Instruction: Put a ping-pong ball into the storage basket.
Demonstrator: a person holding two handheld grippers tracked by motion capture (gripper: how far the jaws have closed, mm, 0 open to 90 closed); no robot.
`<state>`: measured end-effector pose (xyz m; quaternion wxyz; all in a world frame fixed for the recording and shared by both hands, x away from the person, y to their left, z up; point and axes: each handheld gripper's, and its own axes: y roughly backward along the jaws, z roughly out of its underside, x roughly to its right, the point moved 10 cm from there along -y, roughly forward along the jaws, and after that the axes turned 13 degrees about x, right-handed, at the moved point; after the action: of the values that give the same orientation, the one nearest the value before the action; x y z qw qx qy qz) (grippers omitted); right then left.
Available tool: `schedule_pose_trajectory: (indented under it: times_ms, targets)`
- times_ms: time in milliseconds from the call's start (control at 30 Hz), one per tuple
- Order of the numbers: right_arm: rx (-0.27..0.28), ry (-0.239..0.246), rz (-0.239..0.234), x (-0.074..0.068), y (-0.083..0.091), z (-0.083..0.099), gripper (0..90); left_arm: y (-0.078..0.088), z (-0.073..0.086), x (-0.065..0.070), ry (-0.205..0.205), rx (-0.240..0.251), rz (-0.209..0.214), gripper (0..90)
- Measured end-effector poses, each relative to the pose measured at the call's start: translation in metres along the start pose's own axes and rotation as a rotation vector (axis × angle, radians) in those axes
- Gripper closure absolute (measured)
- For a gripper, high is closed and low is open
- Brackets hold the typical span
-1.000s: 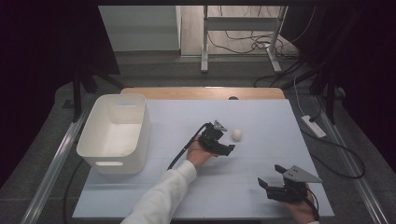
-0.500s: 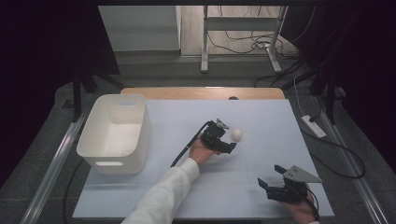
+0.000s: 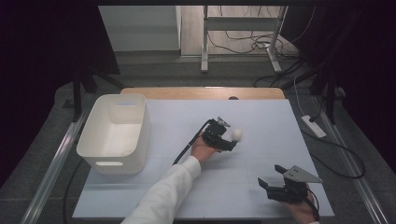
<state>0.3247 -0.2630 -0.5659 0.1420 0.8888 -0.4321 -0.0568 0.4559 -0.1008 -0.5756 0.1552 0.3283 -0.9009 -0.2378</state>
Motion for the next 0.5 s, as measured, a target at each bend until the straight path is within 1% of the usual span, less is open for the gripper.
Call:
schedule_pose_trajectory:
  times_ms: [267, 367, 500]
  targets:
    - [0.000, -0.003, 0.001, 0.001, 0.001, 0.001, 15.3, -0.008, -0.002, -0.002, -0.006, -0.014, 0.000, 22.0]
    - [-0.002, -0.002, 0.005, 0.002, 0.001, 0.001, 15.3, -0.010, -0.005, -0.003, 0.002, -0.004, 0.004, 22.0]
    - [-0.001, -0.002, 0.008, 0.003, 0.001, 0.001, 15.3, -0.015, -0.006, -0.005, -0.002, -0.006, 0.003, 22.0]
